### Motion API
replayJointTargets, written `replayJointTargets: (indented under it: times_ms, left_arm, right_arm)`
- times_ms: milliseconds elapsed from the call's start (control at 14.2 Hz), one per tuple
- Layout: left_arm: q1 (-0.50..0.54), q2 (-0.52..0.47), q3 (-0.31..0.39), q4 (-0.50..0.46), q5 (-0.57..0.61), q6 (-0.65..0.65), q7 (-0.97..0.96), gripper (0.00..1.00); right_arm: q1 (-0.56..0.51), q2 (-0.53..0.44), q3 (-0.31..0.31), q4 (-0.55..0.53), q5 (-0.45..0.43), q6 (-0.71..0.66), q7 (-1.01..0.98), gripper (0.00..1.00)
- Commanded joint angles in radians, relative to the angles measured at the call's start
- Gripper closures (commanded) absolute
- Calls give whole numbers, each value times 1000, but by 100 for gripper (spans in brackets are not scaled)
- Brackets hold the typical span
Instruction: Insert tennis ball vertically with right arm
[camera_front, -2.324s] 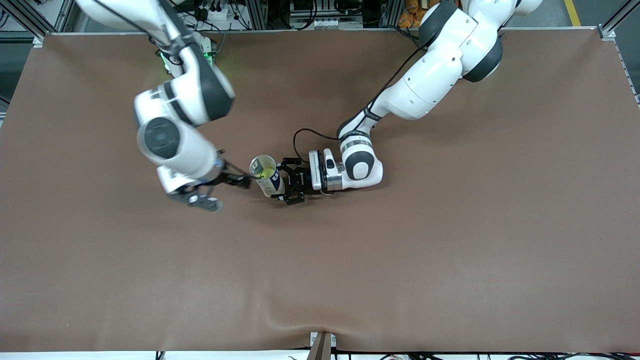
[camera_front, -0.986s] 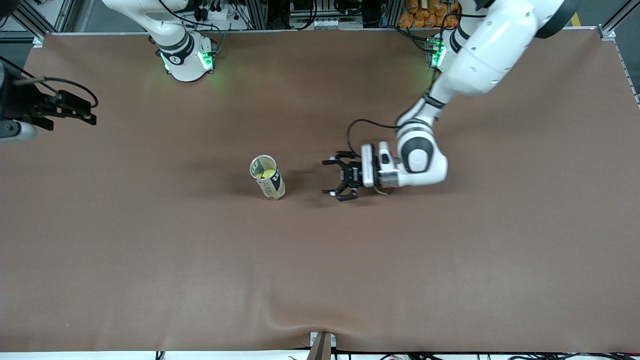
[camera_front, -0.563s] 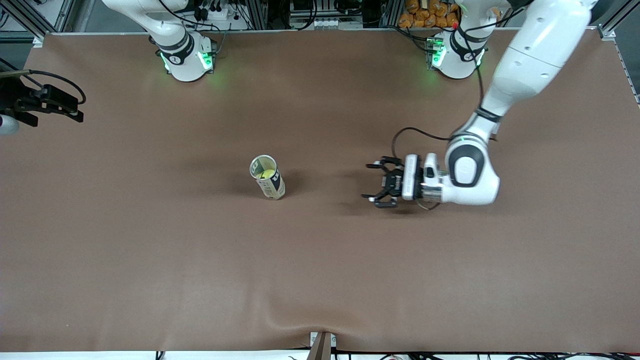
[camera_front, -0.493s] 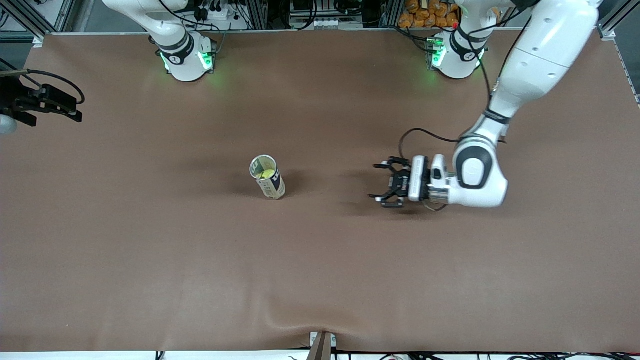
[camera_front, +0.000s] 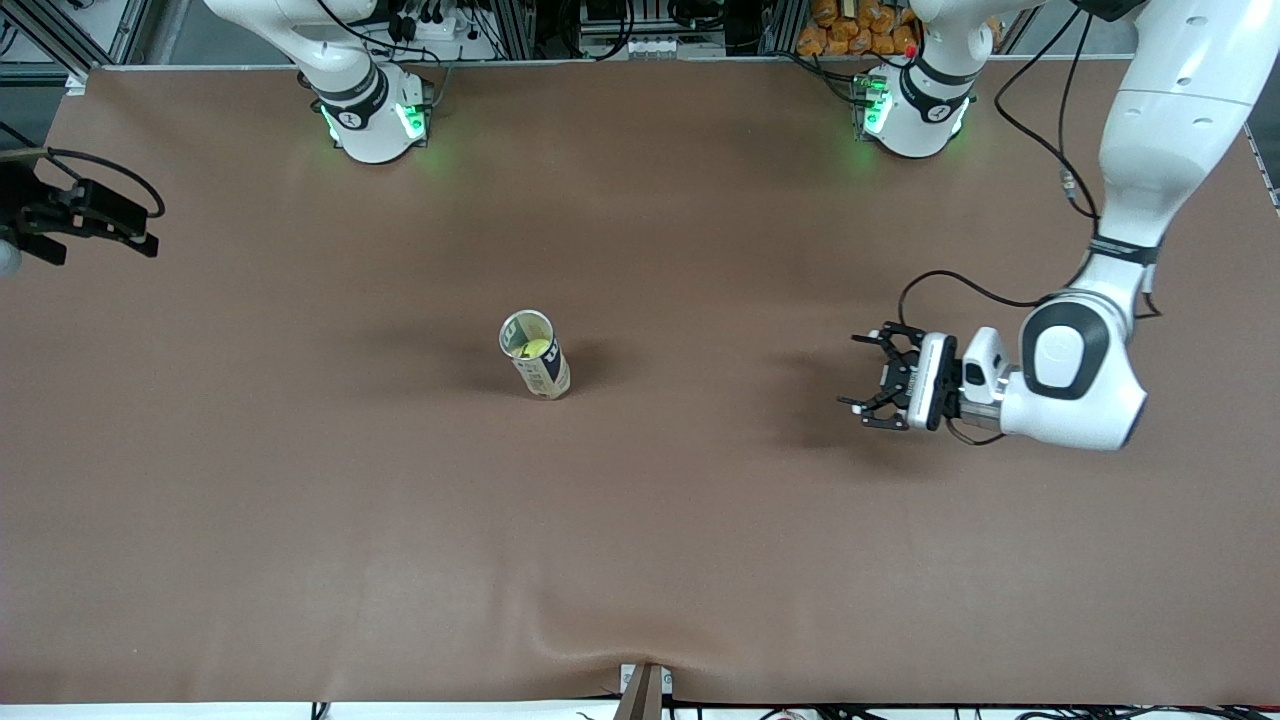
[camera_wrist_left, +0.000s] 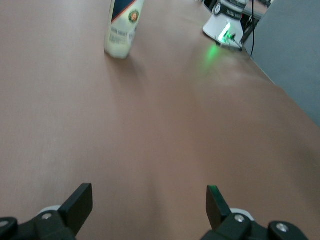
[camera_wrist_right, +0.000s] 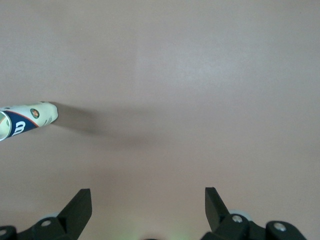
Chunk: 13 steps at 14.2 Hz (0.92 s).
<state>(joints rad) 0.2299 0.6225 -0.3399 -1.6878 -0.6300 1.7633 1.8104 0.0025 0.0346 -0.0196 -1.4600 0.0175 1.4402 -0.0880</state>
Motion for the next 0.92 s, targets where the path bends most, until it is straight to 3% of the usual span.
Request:
replayJointTargets:
  times_ms: [0,352,634,704,845]
  left_arm:
    - [8,-1,-1,109,134,-108,-188,0]
    - [8,-1,-1,191,219,-182,-431,0]
    - [-12,-76,30,264,322,-278,-647,0]
    - [-61,-96,88,283,326,-309,-686,0]
    - [-199,-154,270,289,317,-361,-736,0]
  right_arm:
    - [5,-10,-8,-36,-1,23,-7,0]
    - [4,-13,-7,-30,-2,14,7,0]
    - [-10,-12,-8,-31,2,17,8,0]
    - [-9,-21,-8,-36,1,8,8,0]
    - [-10,-10,-8,-28,-1,26,10,0]
